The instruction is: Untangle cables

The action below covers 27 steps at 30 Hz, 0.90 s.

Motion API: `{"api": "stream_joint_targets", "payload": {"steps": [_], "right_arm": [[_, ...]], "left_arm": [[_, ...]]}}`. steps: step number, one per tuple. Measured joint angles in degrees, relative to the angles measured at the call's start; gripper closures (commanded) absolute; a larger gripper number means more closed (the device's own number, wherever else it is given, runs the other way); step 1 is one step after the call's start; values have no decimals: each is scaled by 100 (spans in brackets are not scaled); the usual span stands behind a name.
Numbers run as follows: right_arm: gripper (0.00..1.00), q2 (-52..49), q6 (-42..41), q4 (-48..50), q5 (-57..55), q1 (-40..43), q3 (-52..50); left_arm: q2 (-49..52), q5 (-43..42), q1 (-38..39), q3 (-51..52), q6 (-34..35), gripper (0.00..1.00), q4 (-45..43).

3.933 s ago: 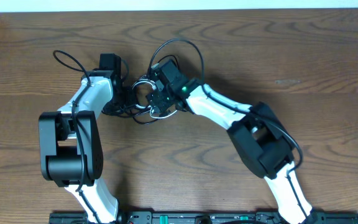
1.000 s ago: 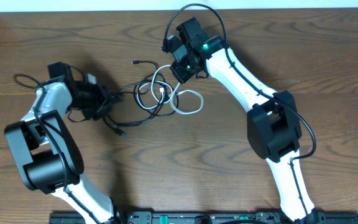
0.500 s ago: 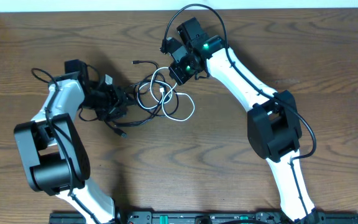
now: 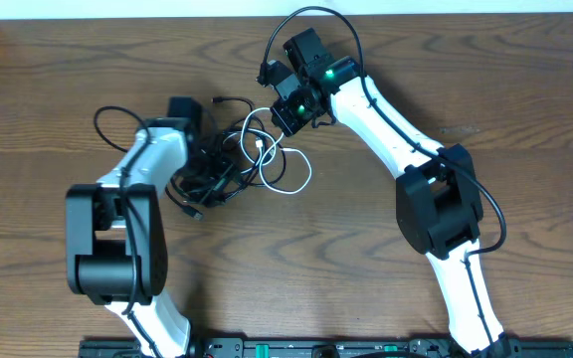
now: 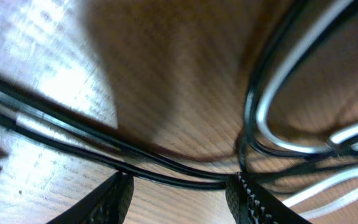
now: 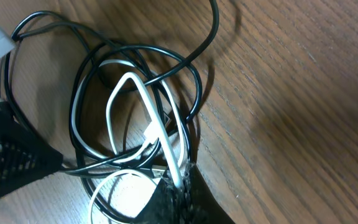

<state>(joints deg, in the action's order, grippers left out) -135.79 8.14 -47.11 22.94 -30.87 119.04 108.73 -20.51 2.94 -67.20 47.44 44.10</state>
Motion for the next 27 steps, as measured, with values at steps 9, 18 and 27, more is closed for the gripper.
{"api": "stream_joint_targets", "payload": {"steps": [9, 18, 27], "right_arm": [[99, 0, 0, -35, 0, 0, 0], [99, 0, 0, -105, 0, 0, 0], [99, 0, 0, -111, 0, 0, 0]], "left_arm": [[-87, 1137, 507, 197, 1486, 68, -723], [-138, 1384, 516, 299, 1427, 93, -881], [-850, 975, 286, 299, 83, 93, -673]]}}
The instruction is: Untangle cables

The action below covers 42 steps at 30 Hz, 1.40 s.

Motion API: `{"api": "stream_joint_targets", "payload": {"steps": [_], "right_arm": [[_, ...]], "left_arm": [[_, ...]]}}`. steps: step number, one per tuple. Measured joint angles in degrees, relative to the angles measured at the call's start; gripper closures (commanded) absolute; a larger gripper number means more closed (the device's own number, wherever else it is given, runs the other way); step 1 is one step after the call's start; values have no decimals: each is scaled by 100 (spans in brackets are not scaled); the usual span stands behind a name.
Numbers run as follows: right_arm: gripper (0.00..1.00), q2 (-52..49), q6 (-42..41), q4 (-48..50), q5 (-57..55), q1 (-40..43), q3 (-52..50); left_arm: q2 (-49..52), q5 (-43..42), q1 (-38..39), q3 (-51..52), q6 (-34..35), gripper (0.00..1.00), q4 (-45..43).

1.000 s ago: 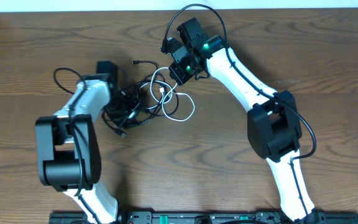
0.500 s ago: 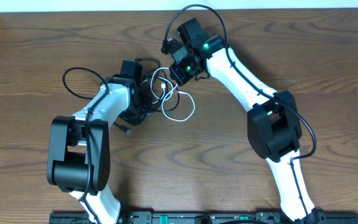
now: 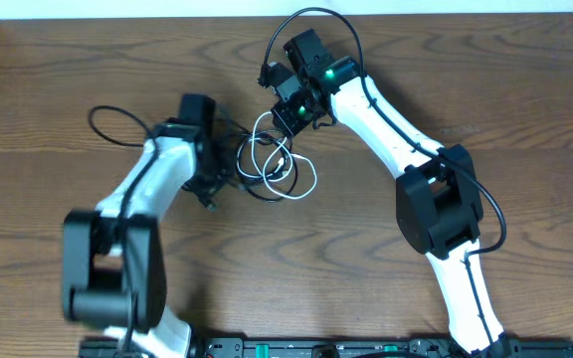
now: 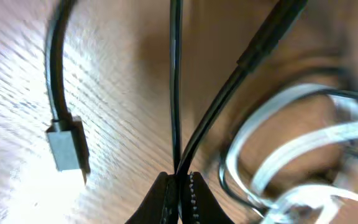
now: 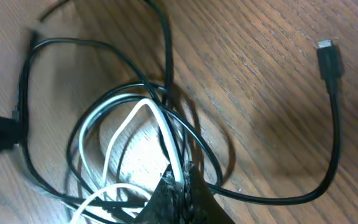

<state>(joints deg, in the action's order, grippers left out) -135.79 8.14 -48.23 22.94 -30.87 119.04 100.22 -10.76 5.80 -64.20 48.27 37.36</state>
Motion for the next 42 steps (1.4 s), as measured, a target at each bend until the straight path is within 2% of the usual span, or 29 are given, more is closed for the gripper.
{"api": "stream_joint_targets", "payload": {"steps": [5, 10, 21, 31, 35, 42], "right_arm": [[99, 0, 0, -44, 0, 0, 0], [99, 0, 0, -55, 2, 0, 0], [99, 0, -2, -166, 223, -11, 0], [99, 0, -15, -444, 575, -15, 0], [99, 0, -17, -608, 295, -11, 0], [99, 0, -20, -634, -334, 142, 13]], "left_arm": [[-1248, -157, -273, -11, -286, 93, 2], [-1849, -118, -529, -11, -356, 92, 203], [-1665, 94, -564, -11, -358, 93, 385], [-1478, 1475, -564, -9, -378, 93, 214], [-1478, 1888, -564, -9, -398, 93, 216], [-1478, 2124, -564, -9, -636, 93, 214]]}}
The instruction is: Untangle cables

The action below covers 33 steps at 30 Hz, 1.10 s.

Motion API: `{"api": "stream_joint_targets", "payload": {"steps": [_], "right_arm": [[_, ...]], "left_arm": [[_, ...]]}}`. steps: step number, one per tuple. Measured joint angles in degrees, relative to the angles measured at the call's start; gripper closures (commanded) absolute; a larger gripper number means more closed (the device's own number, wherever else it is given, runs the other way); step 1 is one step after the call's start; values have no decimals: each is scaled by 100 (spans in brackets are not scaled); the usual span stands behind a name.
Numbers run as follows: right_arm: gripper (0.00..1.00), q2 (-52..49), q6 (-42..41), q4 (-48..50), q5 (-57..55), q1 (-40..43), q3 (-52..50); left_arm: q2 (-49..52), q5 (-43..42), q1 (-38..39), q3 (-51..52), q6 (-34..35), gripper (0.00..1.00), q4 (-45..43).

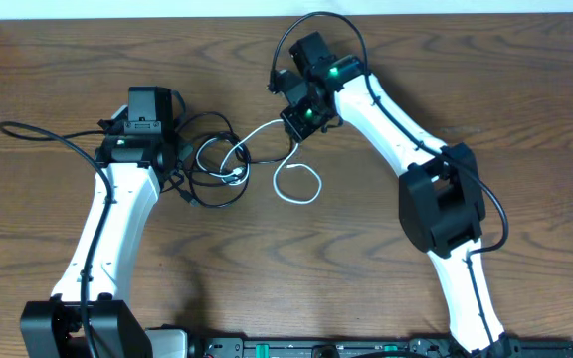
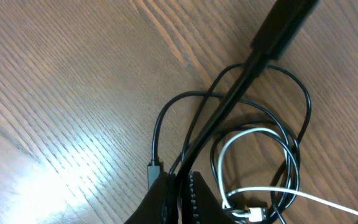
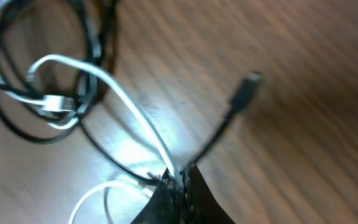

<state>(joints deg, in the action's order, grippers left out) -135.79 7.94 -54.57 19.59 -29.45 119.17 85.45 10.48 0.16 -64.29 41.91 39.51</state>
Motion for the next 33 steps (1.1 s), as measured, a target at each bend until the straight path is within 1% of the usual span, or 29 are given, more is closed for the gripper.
{"api": "stream_joint_targets", "payload": {"steps": [4, 5, 8, 11, 14, 20, 23, 26, 29, 31, 33], "right_arm": [[99, 0, -120, -2, -101, 140, 151], [99, 0, -153, -7, -96, 170, 227], [99, 0, -219, -15, -44, 256, 575], [99, 0, -229, -94, 37, 297, 1001], [99, 0, -94, -223, 245, 326, 1408], [99, 0, 177, -345, 459, 337, 2140], [99, 0, 221, -317, 321, 339, 2271], [99, 0, 247, -319, 59, 378, 2286], [99, 0, 229, -315, -138, 490, 2288], [99, 0, 131, -334, -201, 605, 2328], [99, 0, -46, -356, -199, 721, 2371]], "left_arm": [[0, -175, 0, 2, -293, 93, -170], [0, -321, 0, 2, -415, 93, -260], [0, -1104, -11, 4, -918, 93, -520], [0, -2524, -46, 9, -1582, 92, -857], [0, -3858, -125, 9, -2046, 93, -1123], [-9, -5910, -540, 11, -2522, 93, -1836], [-61, -6690, -769, 11, -2594, 92, -2181], [-179, -7163, -977, 11, -2653, 93, -2216], [-280, -7388, -1207, 11, -2680, 93, -2173], [-313, -7394, -1401, 11, -2675, 93, -2026], [-317, -7130, -1567, 11, -2632, 93, -1725]]}}
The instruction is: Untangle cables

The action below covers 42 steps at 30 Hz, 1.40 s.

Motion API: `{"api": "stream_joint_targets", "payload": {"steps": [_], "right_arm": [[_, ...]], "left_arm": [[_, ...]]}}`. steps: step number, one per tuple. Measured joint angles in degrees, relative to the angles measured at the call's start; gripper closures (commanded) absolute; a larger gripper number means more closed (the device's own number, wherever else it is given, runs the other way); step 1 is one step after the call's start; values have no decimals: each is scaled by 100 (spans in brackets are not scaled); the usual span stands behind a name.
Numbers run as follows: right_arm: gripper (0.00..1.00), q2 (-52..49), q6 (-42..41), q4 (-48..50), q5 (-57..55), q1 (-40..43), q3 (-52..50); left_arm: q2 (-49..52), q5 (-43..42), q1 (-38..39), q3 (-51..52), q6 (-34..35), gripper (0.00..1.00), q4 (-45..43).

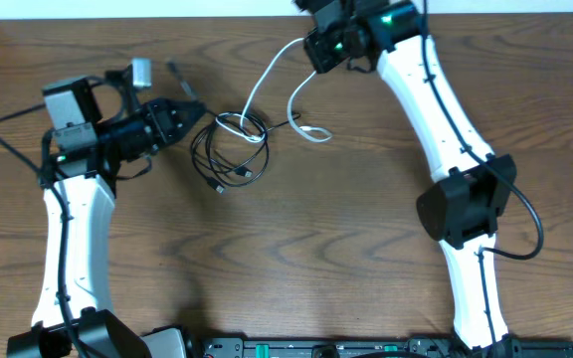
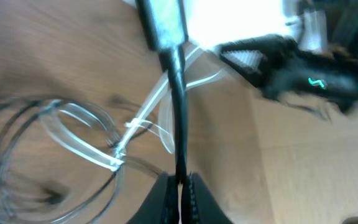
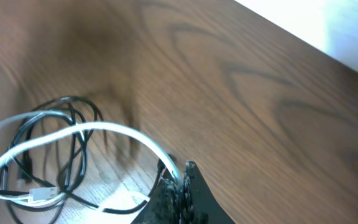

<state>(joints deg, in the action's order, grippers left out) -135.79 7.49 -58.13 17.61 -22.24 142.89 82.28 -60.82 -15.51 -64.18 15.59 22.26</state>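
A knot of thin black cables lies on the wooden table, with a white cable threaded through it. My left gripper is raised left of the knot, shut on a black cable whose grey plug sticks out past the fingers. At the table's far edge my right gripper is shut on the white cable, which runs taut down to the knot. The white cable's free end rests right of the knot.
The table's far edge meets a white wall just behind my right gripper. My right arm crosses the right half of the table, and my left arm the left side.
My left gripper has moved left and up from the knot with the black cable in it. My right gripper has moved to the far edge, drawing the white cable out long.
First my left gripper was open over black strands in a dense tangle, while the right was shut on the white cable. Then the left was shut on a black cable. Then both grippers stood farther apart, and now the tangle is looser and smaller.
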Motion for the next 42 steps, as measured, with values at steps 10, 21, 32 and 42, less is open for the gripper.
{"api": "stream_joint_targets", "payload": {"steps": [10, 21, 32, 42], "right_arm": [[99, 0, -708, -555, -254, 503, 94], [99, 0, -662, -1113, -92, 584, 94], [99, 0, -299, -1578, 1003, 39, -208], [99, 0, 568, -1576, 1526, -1207, -916]], "left_arm": [[-2, 3180, -479, 7, 1032, 92, 1384], [33, 4170, -286, 7, 1316, 92, 1523], [811, 4308, 118, 7, 1161, 93, 1373], [990, 4317, 116, 7, 1088, 92, 1318]]}}
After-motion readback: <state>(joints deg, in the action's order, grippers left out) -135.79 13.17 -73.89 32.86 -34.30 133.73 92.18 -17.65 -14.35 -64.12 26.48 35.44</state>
